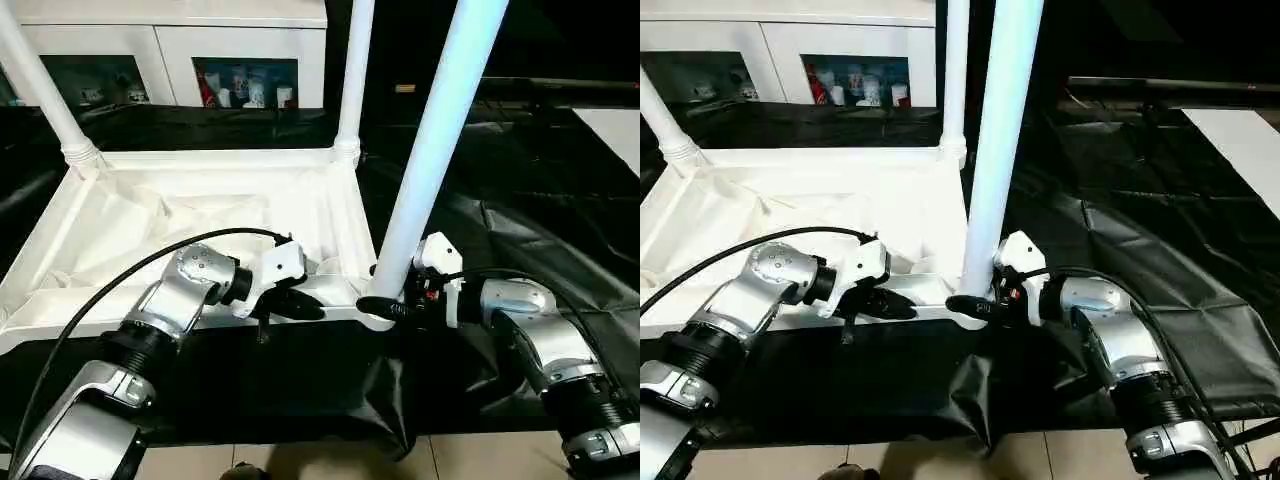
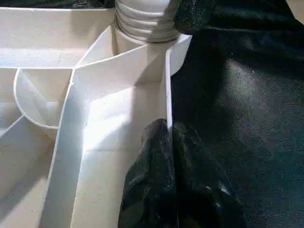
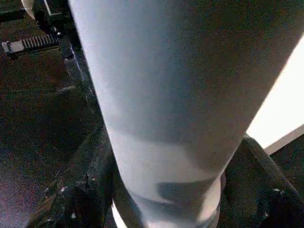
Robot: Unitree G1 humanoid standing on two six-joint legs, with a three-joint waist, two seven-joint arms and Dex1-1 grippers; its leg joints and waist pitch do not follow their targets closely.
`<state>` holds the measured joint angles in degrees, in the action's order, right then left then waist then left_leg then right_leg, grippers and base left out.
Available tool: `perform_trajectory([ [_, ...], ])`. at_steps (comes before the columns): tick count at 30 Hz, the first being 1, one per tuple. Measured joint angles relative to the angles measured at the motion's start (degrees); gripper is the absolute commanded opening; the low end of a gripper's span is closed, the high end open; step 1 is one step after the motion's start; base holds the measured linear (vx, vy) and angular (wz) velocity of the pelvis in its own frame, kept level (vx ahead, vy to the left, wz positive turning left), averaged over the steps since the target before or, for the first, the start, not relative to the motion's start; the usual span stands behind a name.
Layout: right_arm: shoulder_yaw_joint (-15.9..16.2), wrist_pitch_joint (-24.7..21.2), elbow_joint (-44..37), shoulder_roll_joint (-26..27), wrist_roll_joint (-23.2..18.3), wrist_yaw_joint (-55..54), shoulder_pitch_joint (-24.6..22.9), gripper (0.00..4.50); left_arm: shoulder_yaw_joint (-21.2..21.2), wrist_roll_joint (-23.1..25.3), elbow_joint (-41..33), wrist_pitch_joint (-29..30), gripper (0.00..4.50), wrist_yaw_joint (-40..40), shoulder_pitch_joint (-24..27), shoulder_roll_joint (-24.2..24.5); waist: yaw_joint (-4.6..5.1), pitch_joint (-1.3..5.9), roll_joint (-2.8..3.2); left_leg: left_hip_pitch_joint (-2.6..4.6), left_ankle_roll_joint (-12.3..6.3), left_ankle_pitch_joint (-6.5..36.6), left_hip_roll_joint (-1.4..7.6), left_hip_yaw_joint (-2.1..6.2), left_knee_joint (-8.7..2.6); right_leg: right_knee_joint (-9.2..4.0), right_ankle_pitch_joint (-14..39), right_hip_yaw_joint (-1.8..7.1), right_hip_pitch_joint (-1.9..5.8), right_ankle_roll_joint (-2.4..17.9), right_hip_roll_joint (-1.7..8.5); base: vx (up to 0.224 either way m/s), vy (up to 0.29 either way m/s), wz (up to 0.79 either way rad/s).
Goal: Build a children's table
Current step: Rotate leg to tighten
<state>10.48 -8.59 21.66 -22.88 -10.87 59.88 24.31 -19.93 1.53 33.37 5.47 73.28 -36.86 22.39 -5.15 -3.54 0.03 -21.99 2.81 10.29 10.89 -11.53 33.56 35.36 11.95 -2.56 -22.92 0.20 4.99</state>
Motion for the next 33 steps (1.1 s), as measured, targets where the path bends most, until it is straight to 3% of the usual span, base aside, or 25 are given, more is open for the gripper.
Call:
perform_trajectory([
  [7, -3.23, -1.37, 3.03, 4.57, 0.02, -9.27, 0.13, 2.67, 1.06, 0.93, 2.22, 3.74, 0.0, -5.7, -1.45, -2.75, 0.21, 0.06, -0.09, 0.25, 0.02, -0.01, -0.01, 0.01, 0.33, 0.24, -0.2, 0.09, 0.19, 0.24, 0.05, 0.0, 0.0, 0.0],
  [12, -6.83, -2.5, 6.28, 11.27, 2.18, -26.27, 1.48, 2.66, 2.08, 2.61, 6.59, 8.16, 0.0, -16.01, -4.23, -8.64, 0.56, 0.05, -0.06, 0.96, 0.05, -0.02, -0.05, 0.01, 0.18, -0.28, -0.01, 0.04, 0.86, -0.12, 0.12, 0.0, 0.0, 0.0],
  [15, -10.01, -2.68, 10.19, 16.32, 3.53, -38.44, 4.33, 2.66, 2.91, 3.26, 10.03, 11.0, 0.0, -22.85, -6.79, -12.64, 1.08, 0.05, -0.05, 1.03, 0.05, -0.02, -0.2, 0.01, 0.15, -0.46, 0.01, 0.07, 0.95, -0.16, 0.21, 0.0, 0.0, 0.0],
  [21, -12.64, -2.22, 17.52, 20.8, 4.98, -54.12, 10.31, 2.66, 3.92, 3.81, 15.46, 12.47, 0.0, -31.33, -10.26, -17.19, 1.64, 0.08, 0.02, 0.95, 0.04, -0.01, -0.57, 0.04, 0.08, -0.61, 0.02, 0.36, 0.98, -0.17, 0.34, 0.0, 0.0, 0.0],
  [29, -13.42, 0.46, 19.24, 21.32, 6.26, -55.14, 11.16, 2.66, 3.7, 3.98, 16.67, 10.67, 0.0, -32.29, -10.97, -17.62, 1.61, 0.09, 0.02, 0.88, 0.04, -0.02, -0.65, 0.07, -0.33, -0.85, -0.32, 0.33, 0.99, 0.15, 0.34, 0.0, 0.0, 0.0],
  [30, -13.41, 0.61, 18.69, 21.02, 6.25, -54.3, 10.78, 3.22, 3.52, 3.99, 16.56, 10.31, 0.0, -31.89, -10.94, -17.44, 1.57, 0.08, 0.02, 0.87, 0.03, -0.02, -0.65, 0.07, -0.39, -0.89, -0.48, 0.32, 0.98, 0.08, 0.34, 0.0, 0.0, 0.0],
  [33, -12.14, 0.04, 14.54, 18.83, 5.97, -48.71, 7.99, 3.39, 3.21, 3.94, 15.14, 8.95, 0.0, -30.06, -10.0, -16.33, 1.5, 0.08, 0.01, 0.79, 0.02, -0.02, -0.62, 0.08, -0.52, -0.93, -0.63, 0.3, 0.94, -0.12, 0.31, 0.0, 0.0, 0.0],
])
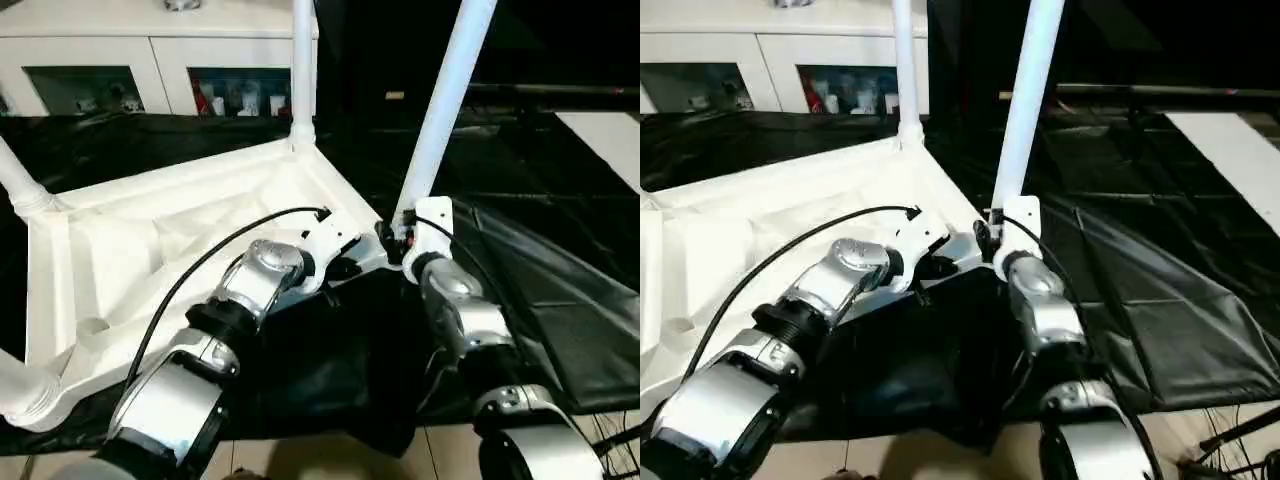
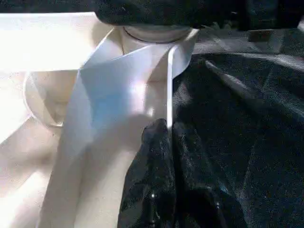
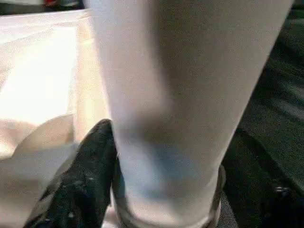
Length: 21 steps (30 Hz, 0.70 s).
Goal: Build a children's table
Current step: Rotate leg to tighten
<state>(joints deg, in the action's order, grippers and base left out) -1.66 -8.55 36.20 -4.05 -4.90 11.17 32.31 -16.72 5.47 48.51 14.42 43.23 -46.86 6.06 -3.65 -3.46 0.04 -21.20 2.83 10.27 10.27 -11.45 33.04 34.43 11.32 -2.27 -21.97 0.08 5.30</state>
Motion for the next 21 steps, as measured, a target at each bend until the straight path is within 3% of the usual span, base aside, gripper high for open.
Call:
perform_trajectory([
  [5, 3.69, -2.62, -6.61, -5.21, -1.83, 10.7, -4.15, 3.72, -0.05, -0.07, -2.81, -3.55, 0.0, 4.11, 1.9, 3.94, 0.67, -0.03, -0.01, -0.28, -0.01, -0.01, 0.2, 0.04, -0.12, -0.05, 0.11, -0.14, -0.35, -0.21, -0.18, 0.0, 0.0, 0.0],
  [10, 6.89, -3.95, -13.47, -12.78, -3.55, 25.02, -7.8, 3.72, -0.01, -0.79, -5.15, -6.76, 0.0, 10.07, 3.86, 7.63, 0.31, -0.03, 0.03, -0.85, -0.3, -0.16, 0.49, 0.03, -0.09, -0.02, 0.15, -0.26, -0.9, -0.27, -0.37, 0.0, 0.0, 0.0],
  [15, 8.89, -3.75, -16.46, -18.14, -4.59, 36.39, -9.61, 3.72, -1.07, -3.05, -9.65, -8.58, 0.0, 20.03, 7.04, 12.05, 0.02, -0.07, 0.14, -0.85, -0.29, -0.15, 0.6, -0.01, -0.01, 0.06, 0.15, -0.25, -0.93, -0.25, -0.42, 0.0, 0.0, 0.0],
  [21, 12.17, -3.78, -18.65, -20.86, -5.54, 43.35, -9.73, 3.72, -3.23, -4.52, -13.17, -9.28, 0.0, 28.76, 9.13, 14.39, -1.71, -0.06, 0.29, -0.83, -0.07, -0.03, 0.6, -0.11, 0.19, 0.18, 0.13, -0.22, -0.86, -0.21, -0.34, 0.0, 0.0, 0.0],
])
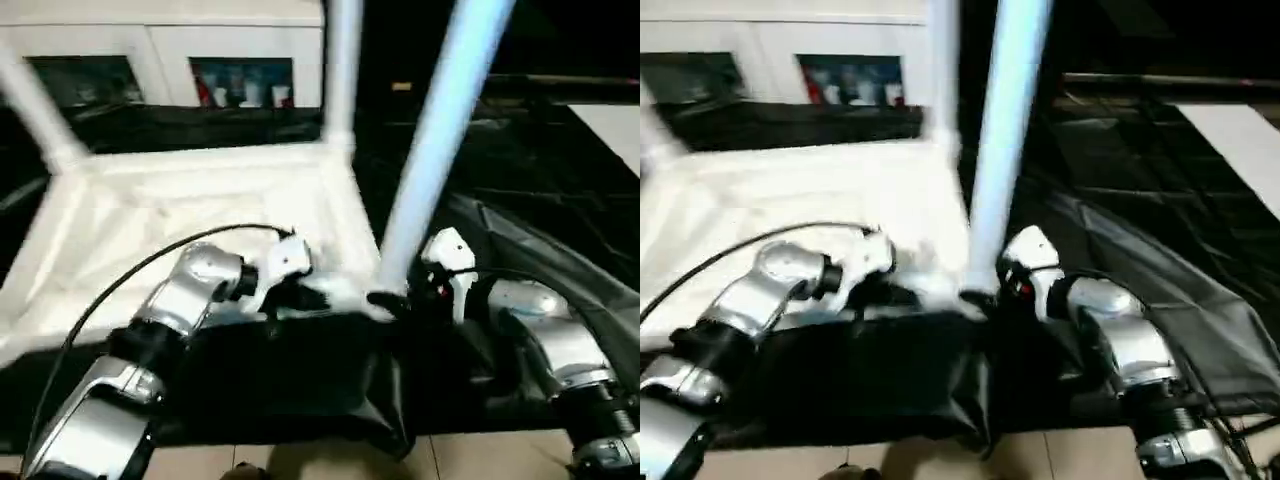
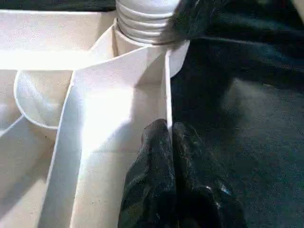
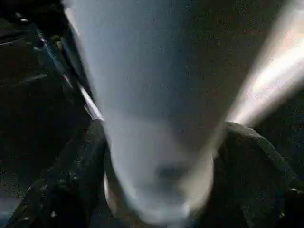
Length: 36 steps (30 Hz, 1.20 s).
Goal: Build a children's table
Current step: Rotate leg to tighten
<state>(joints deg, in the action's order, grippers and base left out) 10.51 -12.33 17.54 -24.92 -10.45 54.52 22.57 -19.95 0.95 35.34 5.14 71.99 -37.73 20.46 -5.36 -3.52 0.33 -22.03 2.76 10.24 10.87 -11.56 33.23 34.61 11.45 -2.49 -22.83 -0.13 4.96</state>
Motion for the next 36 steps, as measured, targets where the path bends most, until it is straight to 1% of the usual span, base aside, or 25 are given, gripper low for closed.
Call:
perform_trajectory([
  [5, 1.17, 0.1, -0.13, -1.17, 0.55, 2.77, 0.0, 3.72, -0.04, 0.02, -0.12, -0.29, 0.0, 0.49, 0.02, 0.48, 0.13, 0.0, 0.0, 0.0, 0.0, 0.01, 0.01, 0.0, 0.3, 0.32, 0.0, 0.02, -0.03, 0.0, 0.03, 0.0, 0.0, 0.0],
  [6, 1.32, 0.22, -0.13, -1.12, 0.94, 3.25, -0.01, 3.56, -0.06, 0.02, -0.13, -0.29, 0.0, 0.57, 0.03, 0.49, 0.13, 0.0, 0.0, 0.0, 0.01, 0.0, 0.02, 0.01, 0.33, 0.36, 0.0, 0.02, -0.04, -0.01, 0.03, 0.0, 0.0, 0.0],
  [7, 1.32, 0.29, -0.13, -1.12, 1.04, 3.45, -0.02, 3.56, -0.07, 0.02, -0.23, -0.28, 0.0, 0.74, 0.09, 0.56, 0.14, 0.0, 0.0, 0.0, 0.01, 0.0, 0.02, 0.01, 0.35, 0.39, 0.0, 0.02, -0.04, 0.0, 0.04, 0.0, 0.0, 0.0],
  [9, 1.32, 0.51, -0.13, -1.12, 1.09, 3.49, -0.01, 3.29, -0.09, 0.02, -0.32, -0.23, 0.0, 0.93, 0.14, 0.66, 0.17, 0.0, 0.0, 0.01, 0.01, 0.0, 0.03, 0.01, 0.4, 0.42, 0.0, 0.03, -0.04, -0.01, 0.04, 0.0, 0.0, 0.0],
  [11, 1.32, 0.55, -0.07, -1.08, 1.07, 3.46, 0.0, 3.11, -0.09, 0.02, -0.32, -0.21, 0.0, 0.92, 0.14, 0.66, 0.18, 0.0, 0.0, 0.0, 0.01, 0.0, 0.02, 0.01, 0.42, 0.43, 0.0, 0.03, -0.03, 0.0, 0.04, 0.0, 0.0, 0.0],
  [12, 1.3, 0.58, -0.02, -1.07, 1.07, 3.4, 0.0, 3.11, -0.09, 0.02, -0.32, -0.21, 0.0, 0.93, 0.14, 0.66, 0.18, 0.01, 0.01, 0.0, 0.01, 0.0, 0.02, 0.02, 0.43, 0.43, 0.0, 0.03, -0.03, 0.0, 0.04, 0.0, 0.0, 0.0],
  [15, 1.3, 0.6, 0.15, -1.04, 1.05, 3.46, 0.09, 2.81, -0.09, 0.02, -0.31, -0.21, 0.0, 0.93, 0.14, 0.67, 0.16, 0.02, 0.02, 0.0, 0.0, 0.0, 0.03, 0.02, 0.44, 0.47, 0.0, 0.03, -0.04, 0.0, 0.04, 0.0, 0.0, 0.0],
  [19, 1.29, 0.6, 0.18, -0.97, 1.07, 3.48, 0.09, 2.71, -0.09, 0.03, -0.3, -0.21, 0.0, 0.93, 0.14, 0.68, 0.16, 0.02, 0.03, -0.01, 0.0, 0.0, 0.03, 0.02, 0.51, 0.52, 0.0, 0.03, -0.04, 0.0, 0.04, 0.0, 0.0, 0.0],
  [26, 1.09, 0.32, 0.22, -0.23, 1.14, 3.13, -0.01, 2.7, -0.06, -0.03, -0.32, 0.67, 0.0, 1.36, 0.14, 0.86, 0.17, 0.05, 0.06, 0.0, 0.0, 0.0, 0.05, 0.04, 0.59, 0.63, 0.0, 0.02, -0.04, 0.0, 0.04, 0.0, 0.0, 0.0],
  [29, 0.07, -0.96, 0.81, 2.72, 1.42, -1.65, -0.01, 2.7, 0.43, 0.33, -0.23, 2.78, 0.0, -0.37, 0.02, 0.18, 0.55, 0.1, 0.06, 0.09, 0.0, -0.01, 0.08, 0.05, 0.71, 0.77, -0.03, 0.05, -0.02, 0.03, 0.02, 0.0, 0.0, 0.0],
  [31, -1.5, -1.52, 2.11, 6.28, 1.95, -8.08, 0.11, 2.7, 1.22, 1.24, 1.01, 4.54, 0.0, -4.04, -0.92, -1.3, 0.73, 0.12, 0.06, 0.17, 0.04, -0.03, 0.08, 0.07, 0.75, 0.77, -0.16, 0.03, 0.02, 0.22, 0.03, 0.0, 0.0, 0.0],
  [34, -5.94, -2.73, 6.26, 13.23, 3.2, -23.03, 2.04, 2.7, 2.23, 2.83, 5.18, 7.22, 0.0, -13.04, -3.92, -5.92, 1.13, 0.15, 0.08, 0.28, 0.12, -0.07, 0.02, 0.06, 0.79, 0.69, -0.32, 0.03, 0.1, 0.38, 0.12, 0.0, 0.0, 0.0],
  [36, -7.4, -3.18, 7.6, 15.14, 3.73, -28.91, 2.86, 2.7, 2.23, 3.2, 6.49, 8.04, 0.0, -16.7, -4.76, -8.14, 1.32, 0.16, 0.08, 0.31, 0.12, -0.07, -0.05, 0.05, 0.79, 0.57, -0.32, 0.03, 0.17, 0.37, 0.19, 0.0, 0.0, 0.0],
])
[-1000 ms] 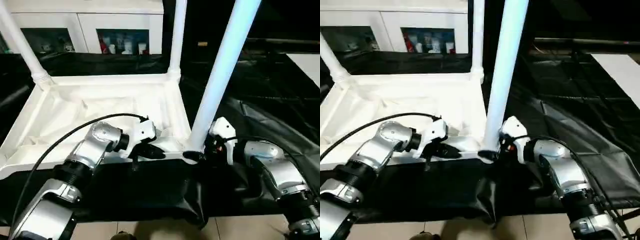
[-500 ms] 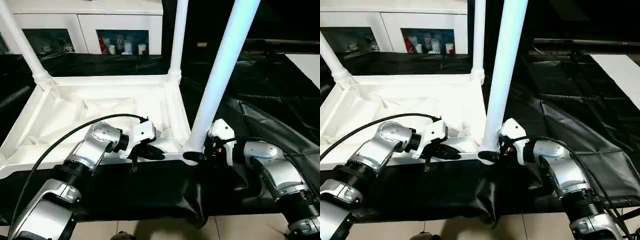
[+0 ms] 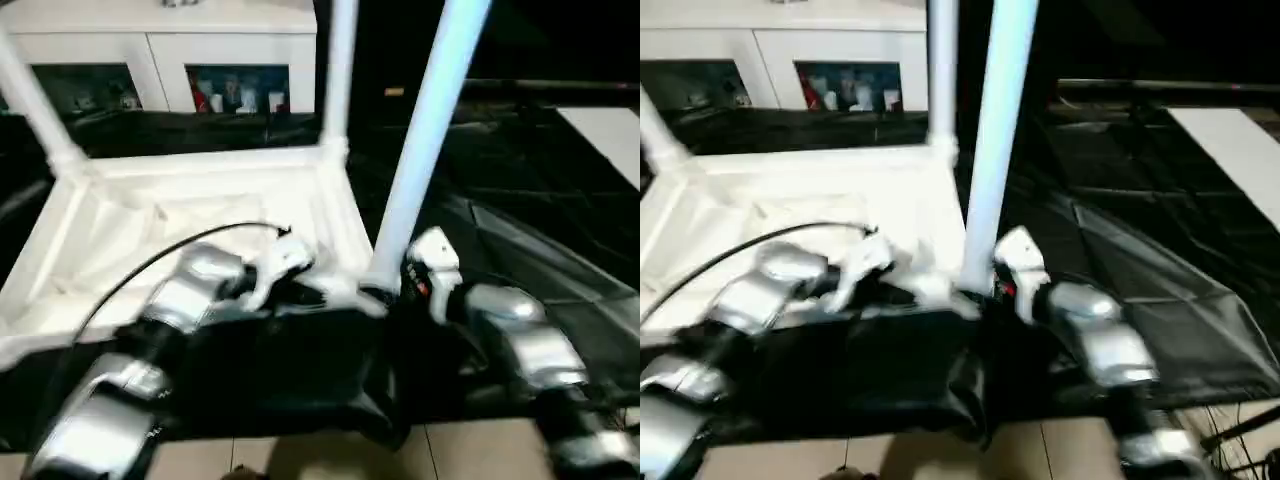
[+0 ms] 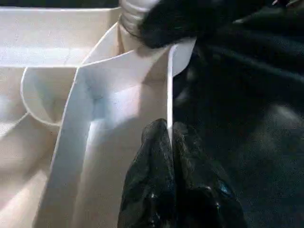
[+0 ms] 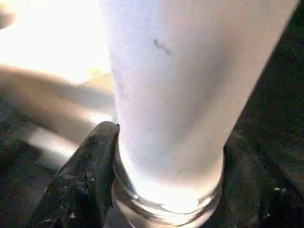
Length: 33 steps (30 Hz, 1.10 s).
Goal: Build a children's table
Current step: Rotate leg to tighten
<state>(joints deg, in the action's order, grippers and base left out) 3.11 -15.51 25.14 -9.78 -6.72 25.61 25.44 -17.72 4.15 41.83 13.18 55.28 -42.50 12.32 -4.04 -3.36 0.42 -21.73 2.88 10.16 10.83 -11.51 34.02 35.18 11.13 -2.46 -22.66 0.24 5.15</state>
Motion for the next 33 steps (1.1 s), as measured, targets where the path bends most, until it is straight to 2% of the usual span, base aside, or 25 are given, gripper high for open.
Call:
perform_trajectory([
  [3, -1.31, 0.15, 2.28, 2.52, 0.63, -6.61, 1.45, 2.7, 0.63, -0.01, 2.12, 1.22, 0.0, -4.28, -1.18, -2.57, 0.12, 0.09, -0.07, 0.09, 0.0, 0.0, -0.05, 0.0, 0.0, -0.03, -0.1, 0.02, 0.14, 0.02, 0.01, 0.0, 0.0, 0.0],
  [6, -2.72, 3.42, 9.43, 6.81, 3.39, -19.22, 5.71, 2.7, 1.92, 0.34, 7.6, 3.04, 0.0, -12.19, -4.59, -7.38, 0.03, 0.16, 0.13, 0.25, 0.0, 0.0, -0.1, 0.01, -0.02, -0.09, -0.1, 0.02, 0.34, 0.0, 0.05, 0.0, 0.0, 0.0],
  [8, -2.87, 5.03, 11.7, 7.51, 3.89, -22.72, 6.57, 2.7, 1.96, 0.51, 8.46, 3.07, 0.0, -14.36, -4.95, -8.68, 0.06, 0.19, 0.26, 0.38, -0.01, 0.01, -0.2, 0.01, -0.13, -0.21, -0.08, 0.03, 0.49, -0.04, 0.12, 0.0, 0.0, 0.0],
  [16, -5.11, 6.82, 12.41, 7.98, 3.01, -19.65, 6.61, 2.7, 1.92, 0.68, 7.94, 1.67, 0.0, -13.51, -4.37, -7.75, 0.48, 0.19, 0.25, 0.42, -0.03, 0.02, -0.19, 0.04, -0.29, -0.29, 0.03, -0.03, 0.57, -0.22, 0.11, 0.0, 0.0, 0.0],
  [18, -5.29, 6.86, 11.77, 7.89, 2.8, -18.81, 6.17, 3.26, 1.92, 0.64, 7.81, 1.5, 0.0, -12.88, -4.28, -7.42, 0.46, 0.19, 0.25, 0.43, -0.03, 0.02, -0.19, 0.04, -0.39, -0.3, 0.08, -0.06, 0.56, -0.3, 0.11, 0.0, 0.0, 0.0],
  [21, -5.35, 6.96, 10.23, 7.89, 1.6, -15.64, 5.28, 3.49, 2.08, 0.67, 7.85, 1.17, 0.0, -12.75, -4.29, -6.43, 0.73, 0.18, 0.26, 0.45, -0.03, 0.02, -0.17, 0.04, -0.47, -0.31, 0.1, -0.05, 0.54, -0.34, 0.08, 0.0, 0.0, 0.0],
  [26, -2.61, 5.44, 3.29, 2.87, -1.41, -5.32, 1.69, 3.95, 1.87, 0.57, 6.51, -0.14, 0.0, -9.59, -3.63, -3.6, 1.6, 0.08, 0.34, 0.34, -0.03, 0.02, -0.15, 0.04, -0.61, -0.31, 0.11, -0.03, 0.29, -0.34, 0.02, 0.0, 0.0, 0.0],
  [30, 0.11, 1.69, -6.73, -6.65, -4.4, 9.86, -1.92, 3.95, 1.57, 0.0, 1.83, -0.74, 0.0, -3.28, -0.84, 1.15, 1.66, 0.03, 0.27, 0.2, -0.02, 0.02, 0.01, 0.05, -0.83, -0.32, 0.2, -0.03, 0.0, -0.49, -0.16, 0.0, 0.0, 0.0],
  [33, 0.87, 1.41, -8.67, -10.77, -4.93, 16.9, -2.74, 3.95, 1.3, -0.41, -0.82, -1.43, 0.0, 1.31, 0.32, 4.4, 1.57, -0.14, -0.08, -0.07, -0.03, 0.01, 0.15, 0.07, -0.87, -0.29, 0.22, -0.05, -0.32, -0.51, -0.29, 0.0, 0.0, 0.0],
])
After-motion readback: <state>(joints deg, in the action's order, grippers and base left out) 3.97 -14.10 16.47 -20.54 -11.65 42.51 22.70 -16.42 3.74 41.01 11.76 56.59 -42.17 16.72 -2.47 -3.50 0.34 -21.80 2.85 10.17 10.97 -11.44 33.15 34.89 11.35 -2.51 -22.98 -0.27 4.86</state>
